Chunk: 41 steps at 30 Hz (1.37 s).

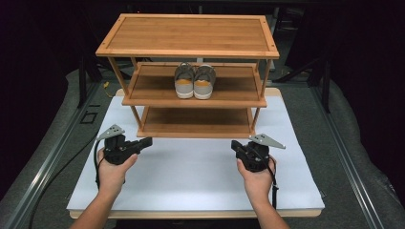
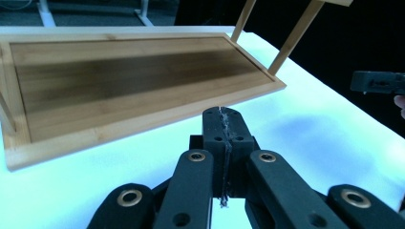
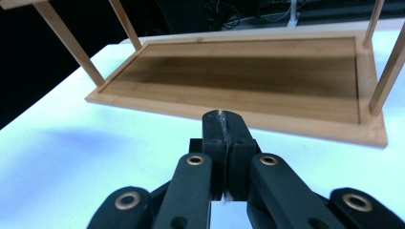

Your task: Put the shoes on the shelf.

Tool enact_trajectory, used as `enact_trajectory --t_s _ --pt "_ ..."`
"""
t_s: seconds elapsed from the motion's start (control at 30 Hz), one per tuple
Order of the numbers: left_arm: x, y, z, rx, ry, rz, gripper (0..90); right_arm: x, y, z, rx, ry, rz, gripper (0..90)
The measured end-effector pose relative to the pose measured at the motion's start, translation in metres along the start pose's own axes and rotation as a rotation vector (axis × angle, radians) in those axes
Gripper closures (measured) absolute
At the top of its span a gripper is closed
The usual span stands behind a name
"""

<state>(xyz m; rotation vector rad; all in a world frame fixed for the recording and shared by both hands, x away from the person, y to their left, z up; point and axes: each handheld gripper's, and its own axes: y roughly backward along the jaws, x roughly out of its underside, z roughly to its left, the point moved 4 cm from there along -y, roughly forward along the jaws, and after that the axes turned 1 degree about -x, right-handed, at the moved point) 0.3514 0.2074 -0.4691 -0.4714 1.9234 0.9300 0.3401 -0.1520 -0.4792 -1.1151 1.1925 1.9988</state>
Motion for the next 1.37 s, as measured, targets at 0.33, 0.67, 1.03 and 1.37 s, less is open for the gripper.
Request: enact_trajectory --t_s 0.33,0.67,1.03,1.37 --pt "0.049 -0.005 0.008 -0.017 0.017 0.062 89.7 0.031 -0.002 -0.001 0.004 0.021 0.024 88.7" --pt "0.068 -0.014 0.011 -0.017 0.009 0.093 89.7 0.051 -0.008 -0.007 0.016 0.049 0.058 88.2" --pt "0.080 -0.025 0.013 -0.045 -0.025 0.144 89.0 0.063 -0.019 -0.003 0.010 0.075 0.103 86.6" --pt "0.082 -0.030 0.014 -0.045 -0.025 0.173 89.7 0.070 -0.028 0.007 -0.007 0.116 0.140 86.6"
